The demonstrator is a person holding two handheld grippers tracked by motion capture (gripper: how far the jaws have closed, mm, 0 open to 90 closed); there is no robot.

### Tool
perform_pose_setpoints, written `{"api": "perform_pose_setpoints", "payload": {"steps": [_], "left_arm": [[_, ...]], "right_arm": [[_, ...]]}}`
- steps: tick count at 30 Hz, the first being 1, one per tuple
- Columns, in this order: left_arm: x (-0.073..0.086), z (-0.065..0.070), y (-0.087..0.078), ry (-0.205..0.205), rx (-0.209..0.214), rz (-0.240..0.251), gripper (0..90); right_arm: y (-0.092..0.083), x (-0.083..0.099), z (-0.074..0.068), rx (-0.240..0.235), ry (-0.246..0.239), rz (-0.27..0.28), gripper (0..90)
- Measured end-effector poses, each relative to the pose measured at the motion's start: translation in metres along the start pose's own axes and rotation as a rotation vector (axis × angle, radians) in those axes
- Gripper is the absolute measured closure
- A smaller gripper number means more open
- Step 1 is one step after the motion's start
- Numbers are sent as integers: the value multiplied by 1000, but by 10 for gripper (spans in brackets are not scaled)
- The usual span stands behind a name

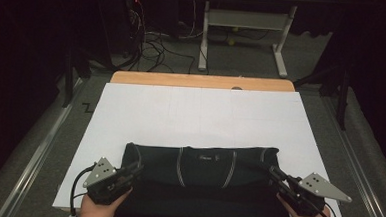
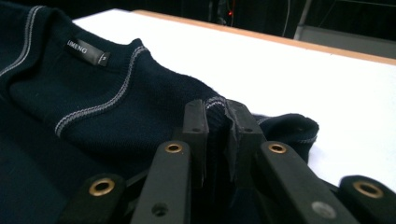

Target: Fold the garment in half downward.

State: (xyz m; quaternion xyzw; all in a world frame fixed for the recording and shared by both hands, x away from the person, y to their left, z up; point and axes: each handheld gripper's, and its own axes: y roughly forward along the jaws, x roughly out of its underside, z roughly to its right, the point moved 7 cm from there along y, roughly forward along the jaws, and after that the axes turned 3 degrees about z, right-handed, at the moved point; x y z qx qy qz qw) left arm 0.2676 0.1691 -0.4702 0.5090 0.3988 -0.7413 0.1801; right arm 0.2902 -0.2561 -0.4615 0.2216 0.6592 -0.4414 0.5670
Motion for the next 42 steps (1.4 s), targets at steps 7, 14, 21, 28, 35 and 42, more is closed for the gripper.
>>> {"api": "perform_pose_setpoints", "payload": {"steps": [7,14,21,28,35,42], "left_arm": [[6,5,-7,-6,8,-3,733],[30,-10,13,-55,-12,-177,719],[41,-24,24,-78,-70,-249,516],[18,-43,23,-120,-99,-155,332],[-1,-79,42,-139,-187,-136,295],[7,-102,66,-207,-218,-233,251]], "right_arm": [[-11,1,-9,-17,2,1,796],[4,25,-4,-28,-9,-144,778],[18,41,0,-29,9,-235,572],[21,20,16,29,53,-135,414],[50,6,53,134,102,-156,377],[83,14,74,190,137,-248,352]]}}
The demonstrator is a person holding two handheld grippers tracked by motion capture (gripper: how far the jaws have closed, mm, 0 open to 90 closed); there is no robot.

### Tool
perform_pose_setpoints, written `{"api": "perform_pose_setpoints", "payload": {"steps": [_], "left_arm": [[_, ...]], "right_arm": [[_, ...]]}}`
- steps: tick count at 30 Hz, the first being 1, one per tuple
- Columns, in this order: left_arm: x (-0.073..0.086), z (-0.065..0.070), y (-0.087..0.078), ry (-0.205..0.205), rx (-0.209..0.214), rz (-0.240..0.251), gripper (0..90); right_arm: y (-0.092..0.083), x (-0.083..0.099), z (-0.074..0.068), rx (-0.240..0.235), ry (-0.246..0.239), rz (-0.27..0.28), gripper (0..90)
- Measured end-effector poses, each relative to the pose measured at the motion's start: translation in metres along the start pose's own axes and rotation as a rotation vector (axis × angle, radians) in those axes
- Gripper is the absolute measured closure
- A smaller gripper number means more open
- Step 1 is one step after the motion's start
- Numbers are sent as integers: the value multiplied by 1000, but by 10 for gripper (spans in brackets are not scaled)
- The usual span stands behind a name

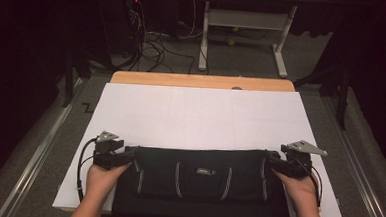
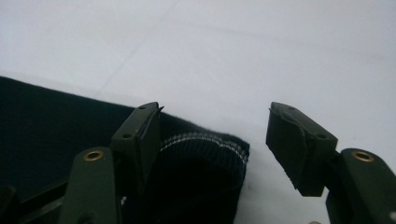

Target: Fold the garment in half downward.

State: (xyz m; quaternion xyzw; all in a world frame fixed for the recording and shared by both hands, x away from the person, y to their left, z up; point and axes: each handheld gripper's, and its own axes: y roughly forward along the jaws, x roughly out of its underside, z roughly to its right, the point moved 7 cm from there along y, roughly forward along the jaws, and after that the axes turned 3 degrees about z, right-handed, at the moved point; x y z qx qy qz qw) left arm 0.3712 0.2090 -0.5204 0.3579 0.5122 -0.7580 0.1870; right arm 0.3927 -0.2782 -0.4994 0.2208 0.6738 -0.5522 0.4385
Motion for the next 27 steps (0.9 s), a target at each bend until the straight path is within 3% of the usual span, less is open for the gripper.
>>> {"api": "perform_pose_setpoints", "payload": {"steps": [3,5,9,13,20,27], "left_arm": [[6,0,4,-6,0,-52,184],[10,1,6,-5,-2,-74,184],[11,4,6,24,-7,-81,186],[12,5,7,63,-24,-78,279],[13,10,6,61,33,-68,534],[14,14,7,59,84,-59,671]], "right_arm": [[7,9,1,-12,11,-60,340],[7,11,1,-19,5,-69,326],[8,19,-1,-26,9,-105,328],[8,20,-3,-53,39,-118,432],[8,19,-11,-116,50,-123,681],[8,19,-14,-139,28,-109,750]]}}
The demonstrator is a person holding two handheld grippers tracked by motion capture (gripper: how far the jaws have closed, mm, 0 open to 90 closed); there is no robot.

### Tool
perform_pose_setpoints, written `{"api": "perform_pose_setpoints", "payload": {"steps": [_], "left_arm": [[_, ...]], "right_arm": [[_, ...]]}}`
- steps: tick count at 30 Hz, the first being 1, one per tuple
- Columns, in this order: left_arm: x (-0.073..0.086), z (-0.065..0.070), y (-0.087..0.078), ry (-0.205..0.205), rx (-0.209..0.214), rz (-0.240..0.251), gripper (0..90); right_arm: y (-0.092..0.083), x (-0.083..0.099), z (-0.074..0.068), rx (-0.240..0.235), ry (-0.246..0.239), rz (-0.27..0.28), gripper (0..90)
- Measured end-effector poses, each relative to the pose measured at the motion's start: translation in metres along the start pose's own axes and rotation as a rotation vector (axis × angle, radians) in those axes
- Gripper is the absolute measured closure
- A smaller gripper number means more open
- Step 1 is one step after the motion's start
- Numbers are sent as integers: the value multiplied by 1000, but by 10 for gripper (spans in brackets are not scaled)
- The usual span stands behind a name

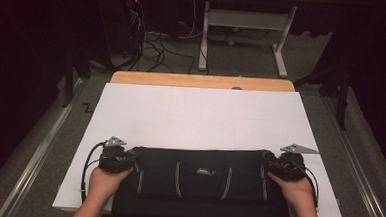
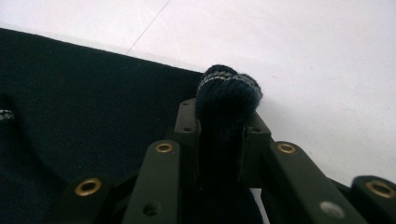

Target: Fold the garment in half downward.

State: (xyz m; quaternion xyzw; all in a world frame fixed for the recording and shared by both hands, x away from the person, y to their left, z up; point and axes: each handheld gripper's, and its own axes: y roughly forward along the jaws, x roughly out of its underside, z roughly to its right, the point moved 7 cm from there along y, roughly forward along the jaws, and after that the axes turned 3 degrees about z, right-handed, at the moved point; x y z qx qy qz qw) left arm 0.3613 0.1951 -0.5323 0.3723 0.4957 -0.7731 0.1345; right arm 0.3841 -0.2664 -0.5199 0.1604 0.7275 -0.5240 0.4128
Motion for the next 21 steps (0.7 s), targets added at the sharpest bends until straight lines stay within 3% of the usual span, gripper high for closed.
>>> {"api": "perform_pose_setpoints", "payload": {"steps": [10,15,21], "left_arm": [[0,0,-2,-1,10,13,692],[-2,1,-7,8,20,50,706],[-7,3,-17,12,42,114,717]], "right_arm": [[-1,0,-1,-2,-33,15,773],[-3,0,-3,7,-81,33,782],[-11,-5,-5,17,-95,94,784]]}}
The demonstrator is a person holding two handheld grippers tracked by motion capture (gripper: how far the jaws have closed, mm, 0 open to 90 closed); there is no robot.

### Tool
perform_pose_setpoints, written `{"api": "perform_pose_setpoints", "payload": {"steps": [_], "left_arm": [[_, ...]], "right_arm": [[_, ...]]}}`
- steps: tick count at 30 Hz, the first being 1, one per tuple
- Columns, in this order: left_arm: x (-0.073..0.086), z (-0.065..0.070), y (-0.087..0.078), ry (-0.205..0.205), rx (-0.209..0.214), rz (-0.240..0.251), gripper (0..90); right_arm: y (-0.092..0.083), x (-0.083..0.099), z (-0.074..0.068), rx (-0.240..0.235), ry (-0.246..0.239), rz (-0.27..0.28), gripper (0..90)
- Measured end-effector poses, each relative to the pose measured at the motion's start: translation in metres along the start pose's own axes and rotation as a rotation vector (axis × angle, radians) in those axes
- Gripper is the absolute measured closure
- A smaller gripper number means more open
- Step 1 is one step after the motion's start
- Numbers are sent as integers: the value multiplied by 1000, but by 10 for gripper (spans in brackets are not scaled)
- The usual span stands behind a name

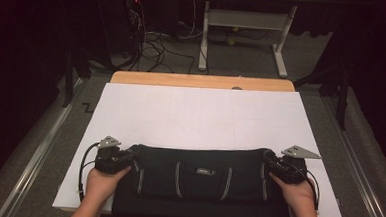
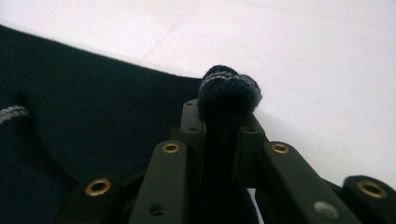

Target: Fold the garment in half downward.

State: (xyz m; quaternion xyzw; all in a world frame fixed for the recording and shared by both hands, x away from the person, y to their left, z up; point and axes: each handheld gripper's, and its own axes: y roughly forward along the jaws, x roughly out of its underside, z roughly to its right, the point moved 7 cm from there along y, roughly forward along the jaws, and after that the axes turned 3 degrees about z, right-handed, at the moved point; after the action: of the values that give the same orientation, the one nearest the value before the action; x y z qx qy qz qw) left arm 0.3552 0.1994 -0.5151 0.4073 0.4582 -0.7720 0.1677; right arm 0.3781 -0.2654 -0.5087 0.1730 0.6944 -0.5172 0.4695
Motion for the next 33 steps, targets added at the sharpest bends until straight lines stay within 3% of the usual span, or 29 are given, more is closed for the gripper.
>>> {"api": "perform_pose_setpoints", "payload": {"steps": [5,10,14,22,29,33], "left_arm": [[-11,5,-9,17,-1,60,724],[-22,10,-11,69,-28,85,733],[-30,8,-12,68,-43,103,741],[-60,5,-13,71,-52,142,741],[-83,-6,-5,78,-76,166,740],[-91,-14,7,46,-88,180,740]], "right_arm": [[-9,-9,-2,7,-16,67,786],[-11,-17,-3,25,-50,93,793],[-13,-24,-2,21,-58,104,795],[-21,-49,8,38,-61,148,796],[-14,-73,19,66,-59,186,795],[-5,-84,26,85,-43,207,795]]}}
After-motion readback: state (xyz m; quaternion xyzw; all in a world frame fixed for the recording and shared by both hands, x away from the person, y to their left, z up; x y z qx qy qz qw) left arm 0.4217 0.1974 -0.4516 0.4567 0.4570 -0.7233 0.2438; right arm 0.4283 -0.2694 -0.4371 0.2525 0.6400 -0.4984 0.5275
